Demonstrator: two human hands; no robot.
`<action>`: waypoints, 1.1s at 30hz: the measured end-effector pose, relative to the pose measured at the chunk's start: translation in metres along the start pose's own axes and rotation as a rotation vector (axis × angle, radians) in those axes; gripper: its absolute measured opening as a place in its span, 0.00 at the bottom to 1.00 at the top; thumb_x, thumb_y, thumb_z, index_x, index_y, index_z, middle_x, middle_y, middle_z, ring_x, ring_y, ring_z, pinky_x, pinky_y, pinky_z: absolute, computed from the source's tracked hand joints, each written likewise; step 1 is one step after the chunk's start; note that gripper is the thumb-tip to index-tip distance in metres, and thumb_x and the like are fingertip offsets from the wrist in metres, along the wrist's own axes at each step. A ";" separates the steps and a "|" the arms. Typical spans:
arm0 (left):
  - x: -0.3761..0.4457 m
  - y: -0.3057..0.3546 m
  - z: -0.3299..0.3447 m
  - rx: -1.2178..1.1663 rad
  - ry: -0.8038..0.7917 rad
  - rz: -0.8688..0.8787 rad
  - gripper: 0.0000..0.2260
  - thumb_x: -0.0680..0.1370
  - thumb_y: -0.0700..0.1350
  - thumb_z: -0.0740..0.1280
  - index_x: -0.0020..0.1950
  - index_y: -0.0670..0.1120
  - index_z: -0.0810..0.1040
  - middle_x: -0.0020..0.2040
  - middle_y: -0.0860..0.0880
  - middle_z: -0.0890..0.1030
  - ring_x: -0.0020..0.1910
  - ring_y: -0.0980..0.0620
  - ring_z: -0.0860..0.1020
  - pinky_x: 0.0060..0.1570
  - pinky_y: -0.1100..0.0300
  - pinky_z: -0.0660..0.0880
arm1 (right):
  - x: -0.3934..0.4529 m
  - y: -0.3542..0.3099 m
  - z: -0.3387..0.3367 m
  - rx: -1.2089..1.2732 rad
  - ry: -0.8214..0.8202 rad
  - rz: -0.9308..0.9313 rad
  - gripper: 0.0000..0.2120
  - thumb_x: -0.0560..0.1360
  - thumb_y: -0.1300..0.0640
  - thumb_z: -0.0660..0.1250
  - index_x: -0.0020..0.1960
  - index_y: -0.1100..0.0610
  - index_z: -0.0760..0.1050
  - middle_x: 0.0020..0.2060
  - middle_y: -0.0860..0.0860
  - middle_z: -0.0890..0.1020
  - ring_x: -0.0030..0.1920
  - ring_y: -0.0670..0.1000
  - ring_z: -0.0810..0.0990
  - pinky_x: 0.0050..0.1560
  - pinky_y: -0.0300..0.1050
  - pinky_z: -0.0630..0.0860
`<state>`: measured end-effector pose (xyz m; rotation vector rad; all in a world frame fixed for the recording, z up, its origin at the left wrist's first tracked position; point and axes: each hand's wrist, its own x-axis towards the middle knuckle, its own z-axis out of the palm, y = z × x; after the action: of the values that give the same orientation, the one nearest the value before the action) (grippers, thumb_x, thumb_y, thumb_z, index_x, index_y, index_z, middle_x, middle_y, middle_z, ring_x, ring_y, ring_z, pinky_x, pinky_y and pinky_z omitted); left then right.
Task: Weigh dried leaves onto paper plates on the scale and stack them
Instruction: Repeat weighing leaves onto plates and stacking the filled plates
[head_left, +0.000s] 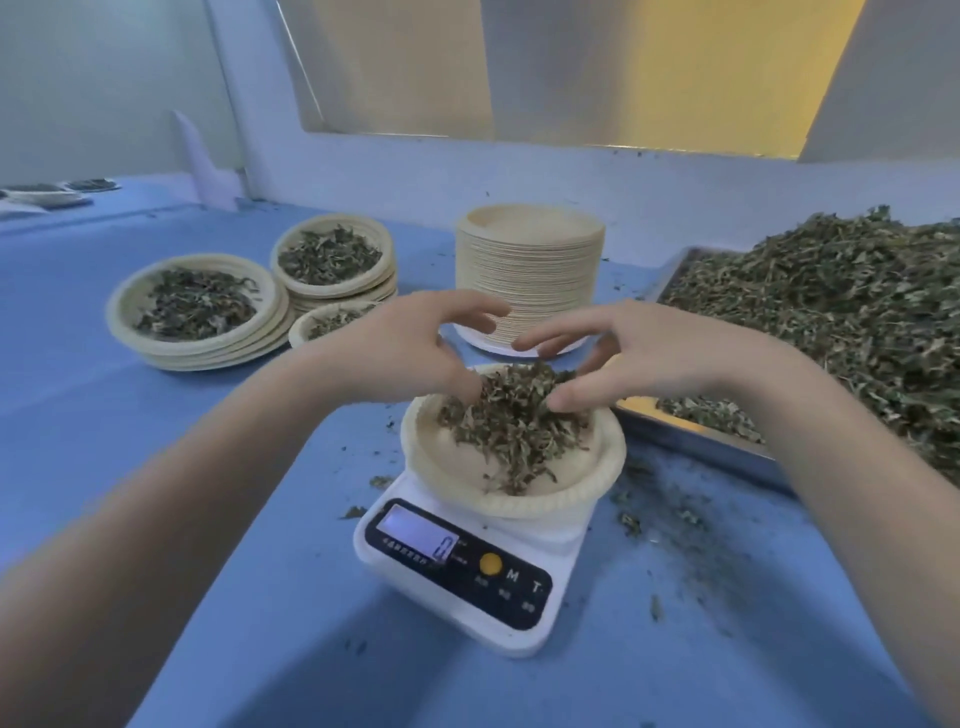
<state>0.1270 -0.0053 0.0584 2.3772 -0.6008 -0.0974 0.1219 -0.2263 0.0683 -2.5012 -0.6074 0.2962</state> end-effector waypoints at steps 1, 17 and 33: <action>0.000 -0.002 0.003 -0.050 0.053 0.007 0.26 0.69 0.41 0.72 0.60 0.64 0.71 0.57 0.63 0.76 0.41 0.59 0.80 0.42 0.63 0.74 | 0.002 0.000 0.002 0.007 0.009 -0.012 0.22 0.67 0.43 0.73 0.58 0.31 0.73 0.55 0.34 0.77 0.47 0.44 0.83 0.46 0.37 0.76; 0.002 -0.041 0.046 -0.607 0.681 -0.007 0.12 0.74 0.35 0.65 0.47 0.53 0.80 0.41 0.52 0.80 0.41 0.56 0.75 0.38 0.69 0.72 | 0.010 0.000 0.018 0.061 0.360 -0.163 0.06 0.70 0.44 0.70 0.46 0.35 0.80 0.42 0.38 0.82 0.36 0.39 0.78 0.32 0.25 0.68; -0.012 -0.055 0.046 -0.543 0.354 -0.099 0.23 0.67 0.55 0.66 0.62 0.54 0.76 0.54 0.56 0.78 0.49 0.67 0.76 0.44 0.70 0.68 | 0.002 -0.015 0.018 -0.293 0.039 0.049 0.51 0.53 0.25 0.66 0.73 0.35 0.54 0.71 0.41 0.61 0.64 0.41 0.66 0.63 0.42 0.63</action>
<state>0.1275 0.0094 -0.0132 1.8337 -0.2437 0.1050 0.1129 -0.2058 0.0615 -2.7985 -0.6119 0.1861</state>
